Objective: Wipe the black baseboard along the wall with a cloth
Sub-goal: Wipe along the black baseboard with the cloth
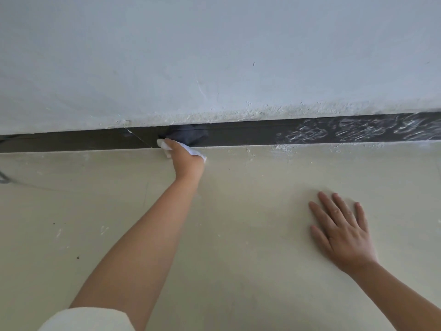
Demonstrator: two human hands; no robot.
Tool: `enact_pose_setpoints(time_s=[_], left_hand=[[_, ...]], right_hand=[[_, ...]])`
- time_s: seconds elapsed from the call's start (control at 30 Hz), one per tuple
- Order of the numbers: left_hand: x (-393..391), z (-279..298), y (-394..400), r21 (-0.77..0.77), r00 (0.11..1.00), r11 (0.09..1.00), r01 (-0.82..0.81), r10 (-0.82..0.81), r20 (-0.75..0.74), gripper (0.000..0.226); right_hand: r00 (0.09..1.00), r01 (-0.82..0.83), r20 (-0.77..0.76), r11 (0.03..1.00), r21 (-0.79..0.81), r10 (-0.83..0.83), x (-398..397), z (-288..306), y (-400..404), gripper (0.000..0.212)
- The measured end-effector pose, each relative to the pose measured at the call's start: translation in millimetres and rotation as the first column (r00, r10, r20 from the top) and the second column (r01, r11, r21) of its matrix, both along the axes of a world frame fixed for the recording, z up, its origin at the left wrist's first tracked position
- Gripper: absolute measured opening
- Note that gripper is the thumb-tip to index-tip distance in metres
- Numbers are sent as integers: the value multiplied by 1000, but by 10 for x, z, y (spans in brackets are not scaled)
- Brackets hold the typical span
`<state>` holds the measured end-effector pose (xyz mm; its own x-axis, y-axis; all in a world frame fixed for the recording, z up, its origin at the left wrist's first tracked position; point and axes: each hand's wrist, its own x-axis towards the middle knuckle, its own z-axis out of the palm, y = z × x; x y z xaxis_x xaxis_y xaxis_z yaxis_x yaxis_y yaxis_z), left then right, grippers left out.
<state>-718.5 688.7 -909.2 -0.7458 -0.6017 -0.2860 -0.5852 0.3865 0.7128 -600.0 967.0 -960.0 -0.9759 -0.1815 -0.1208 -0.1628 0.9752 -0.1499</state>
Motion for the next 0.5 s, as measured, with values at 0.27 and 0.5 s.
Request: enact_pose_setpoints(time_s=[0.27, 0.5], left_hand=[[338, 4, 1184, 92, 829, 835, 543, -516, -217, 81], [239, -75, 1522, -38, 795, 844, 534, -517, -318, 78]], right_hand=[[1000, -7, -20, 1000, 7, 7, 1, 22, -13, 78], [997, 26, -77, 999, 36, -23, 172, 105, 334, 76]])
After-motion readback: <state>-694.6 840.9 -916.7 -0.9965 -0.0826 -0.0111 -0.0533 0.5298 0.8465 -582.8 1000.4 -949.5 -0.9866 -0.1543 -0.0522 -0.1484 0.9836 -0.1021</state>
